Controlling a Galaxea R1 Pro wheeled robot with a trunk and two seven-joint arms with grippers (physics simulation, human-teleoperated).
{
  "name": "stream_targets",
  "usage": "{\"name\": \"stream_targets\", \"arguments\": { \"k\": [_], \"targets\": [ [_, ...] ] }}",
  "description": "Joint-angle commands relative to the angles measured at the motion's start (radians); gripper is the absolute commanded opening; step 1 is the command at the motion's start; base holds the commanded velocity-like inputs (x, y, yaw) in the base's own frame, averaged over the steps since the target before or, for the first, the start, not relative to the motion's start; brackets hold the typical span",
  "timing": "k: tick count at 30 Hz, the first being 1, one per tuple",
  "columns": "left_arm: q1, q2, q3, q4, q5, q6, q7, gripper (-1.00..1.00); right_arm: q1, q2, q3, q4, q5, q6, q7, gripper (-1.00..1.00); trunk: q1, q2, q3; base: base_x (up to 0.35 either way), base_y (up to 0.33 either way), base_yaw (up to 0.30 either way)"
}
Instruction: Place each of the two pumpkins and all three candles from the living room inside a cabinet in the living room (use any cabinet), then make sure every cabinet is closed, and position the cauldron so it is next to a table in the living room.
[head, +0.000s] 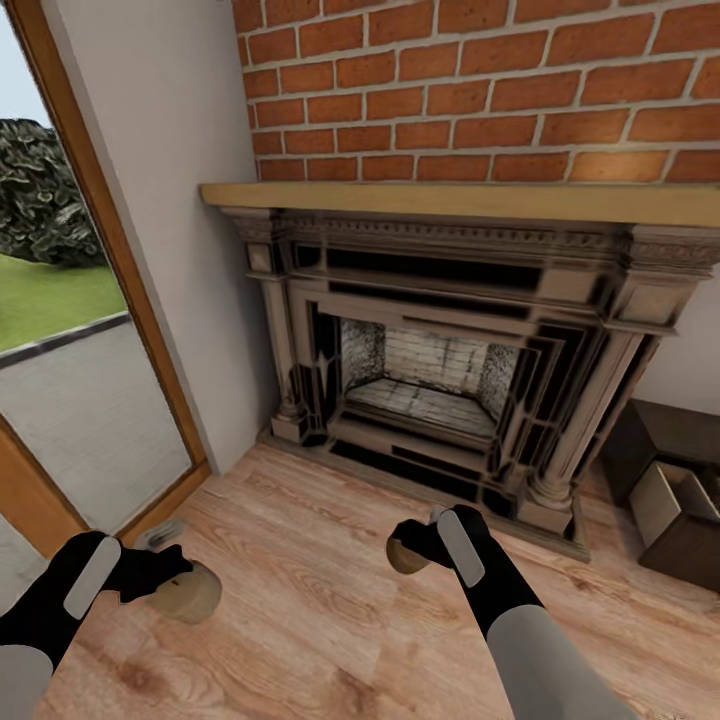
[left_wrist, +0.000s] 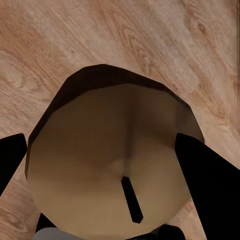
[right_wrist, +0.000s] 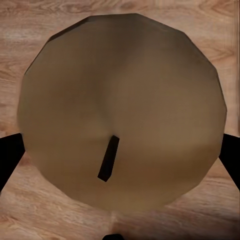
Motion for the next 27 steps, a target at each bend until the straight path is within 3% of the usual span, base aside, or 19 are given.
{"name": "stream_targets", "arguments": {
  "k": [1, 27],
  "targets": [
    [0.0, 0.0, 0.0, 0.0, 0.003, 0.0, 0.0, -1.0, 0.0, 0.0, 0.0, 0.0, -0.001, -0.001, 0.0, -1.0, 0.0, 0.0, 0.001, 0.0, 0.0, -0.211],
    [0.0, 0.0, 0.0, 0.0, 0.003, 0.0, 0.0, -1.0, 0.001, -0.002, -0.02, 0.0, 0.0, -0.003, 0.002, -1.0, 0.0, 0.0, 0.035, 0.0, 0.0, -0.21]
  ]
}}
